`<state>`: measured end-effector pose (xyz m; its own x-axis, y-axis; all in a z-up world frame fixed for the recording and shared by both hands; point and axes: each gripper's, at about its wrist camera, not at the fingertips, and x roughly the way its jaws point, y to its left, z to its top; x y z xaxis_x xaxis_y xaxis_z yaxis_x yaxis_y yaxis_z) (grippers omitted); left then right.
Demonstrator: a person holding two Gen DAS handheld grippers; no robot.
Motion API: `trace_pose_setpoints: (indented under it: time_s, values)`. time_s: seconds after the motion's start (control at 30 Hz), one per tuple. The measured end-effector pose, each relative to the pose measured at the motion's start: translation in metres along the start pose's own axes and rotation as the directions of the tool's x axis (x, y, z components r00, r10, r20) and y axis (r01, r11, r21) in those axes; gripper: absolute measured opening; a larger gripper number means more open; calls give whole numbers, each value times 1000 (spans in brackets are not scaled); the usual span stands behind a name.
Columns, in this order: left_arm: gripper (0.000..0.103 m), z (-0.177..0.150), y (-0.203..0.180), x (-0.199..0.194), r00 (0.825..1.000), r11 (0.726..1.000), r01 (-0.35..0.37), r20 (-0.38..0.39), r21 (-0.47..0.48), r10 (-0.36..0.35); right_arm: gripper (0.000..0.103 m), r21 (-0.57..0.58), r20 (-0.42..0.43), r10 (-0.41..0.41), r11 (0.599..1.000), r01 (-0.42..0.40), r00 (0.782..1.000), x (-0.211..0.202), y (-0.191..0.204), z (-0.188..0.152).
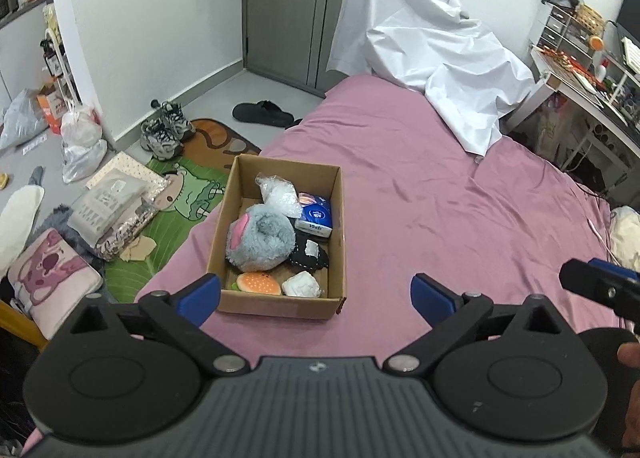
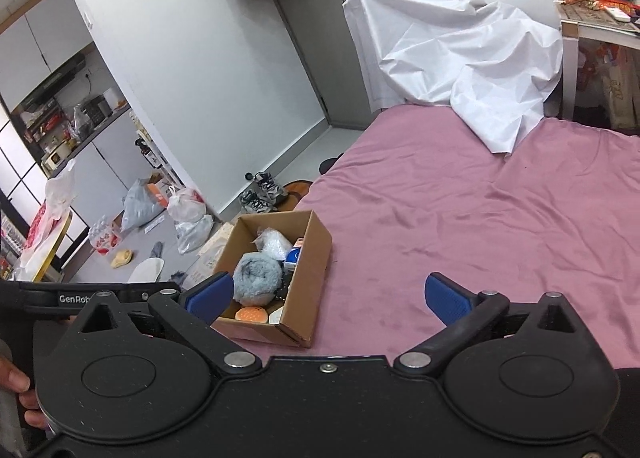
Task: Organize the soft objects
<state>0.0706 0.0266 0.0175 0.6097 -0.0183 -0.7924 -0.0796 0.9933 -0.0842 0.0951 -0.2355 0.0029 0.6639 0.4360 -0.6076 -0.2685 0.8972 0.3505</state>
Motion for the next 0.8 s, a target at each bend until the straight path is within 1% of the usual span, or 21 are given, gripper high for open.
trace_pose_setpoints:
  time_s: [0.33,0.6,0.8]
  values:
    - [101,-8,-3,-23,1000,999,6,29,40,-7,103,-32,-15,3,999,-4,1000,-18,3,-5]
    - [101,-18,-1,-31,1000,999,-5,30,35,4,103,-50,-24,18,999,-19,1000,-25,8,-12]
    - [101,-22,0,-39,999,999,-6,40,36,5,103,-67,-53,26,997,-29,998,-27,16,-22]
